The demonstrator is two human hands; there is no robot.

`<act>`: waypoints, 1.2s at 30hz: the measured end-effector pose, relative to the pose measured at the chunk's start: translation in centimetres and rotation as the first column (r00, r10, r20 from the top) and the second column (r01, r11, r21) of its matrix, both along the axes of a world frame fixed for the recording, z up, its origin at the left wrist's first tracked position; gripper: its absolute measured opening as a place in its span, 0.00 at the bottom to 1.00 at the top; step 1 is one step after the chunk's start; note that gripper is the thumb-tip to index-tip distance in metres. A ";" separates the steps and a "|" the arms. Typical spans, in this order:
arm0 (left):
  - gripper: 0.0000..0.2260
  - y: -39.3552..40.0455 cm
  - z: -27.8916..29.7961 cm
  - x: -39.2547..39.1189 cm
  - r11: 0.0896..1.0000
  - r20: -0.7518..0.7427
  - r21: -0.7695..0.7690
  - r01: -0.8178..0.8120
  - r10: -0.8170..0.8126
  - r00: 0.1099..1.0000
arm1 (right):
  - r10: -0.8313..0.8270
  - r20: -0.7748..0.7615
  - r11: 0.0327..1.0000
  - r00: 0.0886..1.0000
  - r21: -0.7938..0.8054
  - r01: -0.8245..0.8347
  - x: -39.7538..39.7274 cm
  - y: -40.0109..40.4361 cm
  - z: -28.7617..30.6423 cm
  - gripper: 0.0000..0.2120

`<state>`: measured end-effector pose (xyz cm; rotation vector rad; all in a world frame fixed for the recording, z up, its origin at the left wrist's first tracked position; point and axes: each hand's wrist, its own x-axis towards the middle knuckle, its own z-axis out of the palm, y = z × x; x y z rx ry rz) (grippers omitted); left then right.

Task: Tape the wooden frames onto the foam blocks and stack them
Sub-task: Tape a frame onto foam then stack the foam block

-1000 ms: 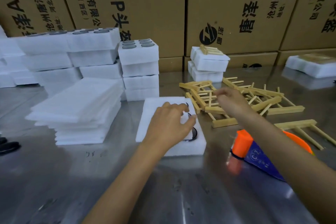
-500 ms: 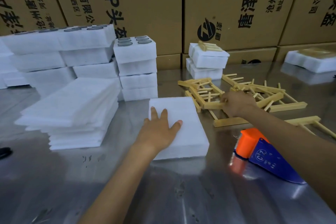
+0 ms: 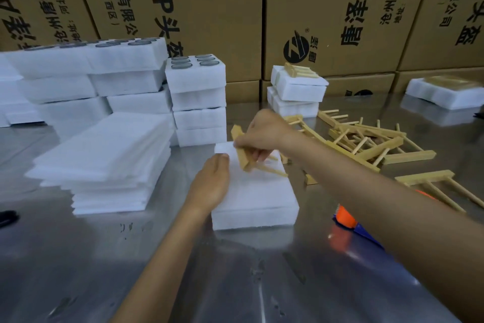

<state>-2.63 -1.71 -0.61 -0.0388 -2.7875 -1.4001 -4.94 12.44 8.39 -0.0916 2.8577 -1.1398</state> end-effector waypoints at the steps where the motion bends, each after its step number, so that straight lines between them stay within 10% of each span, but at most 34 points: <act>1: 0.20 -0.4 0.1 0.0 0.991 0.044 0.130 -0.035 0.030 0.999 | 0.009 0.066 1.000 0.998 -0.025 -0.008 0.1 -0.8 -0.6 0.11; 5: 0.17 -1.5 0.0 -0.4 0.935 0.112 0.350 -0.062 0.024 0.993 | 0.014 0.238 0.982 0.971 -0.185 0.031 0.1 -1.8 -1.8 0.16; 8: 0.09 -1.9 -0.8 -0.6 0.935 0.073 0.347 -0.072 0.049 0.996 | -0.087 0.118 0.981 0.989 -0.164 0.106 -0.3 -0.2 -1.7 0.15; 11: 0.21 -1.7 -2.0 0.2 0.794 0.136 0.593 -0.135 0.067 0.988 | -0.235 0.017 0.949 0.972 -0.211 0.233 0.1 2.3 -2.4 0.11; 15: 0.22 -1.0 -3.0 1.1 0.636 0.270 0.754 -0.164 -0.074 0.960 | -0.169 0.418 0.821 0.892 -0.441 0.362 2.1 3.8 -4.7 0.20; 23: 0.19 -0.7 -3.9 2.2 0.564 0.226 0.818 -0.114 -0.133 0.965 | -0.045 0.469 0.914 0.882 -0.338 0.226 3.4 6.2 -3.3 0.17; 27: 0.16 -1.2 -3.3 2.8 0.560 0.186 0.821 -0.108 -0.085 0.979 | -0.147 0.119 0.983 0.982 -0.093 0.159 5.3 8.9 -2.3 0.22; 31: 0.12 -1.2 -1.6 2.5 0.902 -0.137 0.414 -0.125 0.198 0.971 | -0.435 -0.342 0.826 0.833 0.217 0.521 9.9 12.8 -5.0 0.18; 36: 0.17 5.3 2.4 4.8 0.963 -0.514 0.138 0.232 -0.130 0.848 | -0.497 -0.563 0.594 0.660 0.334 0.732 13.4 15.0 -9.6 0.14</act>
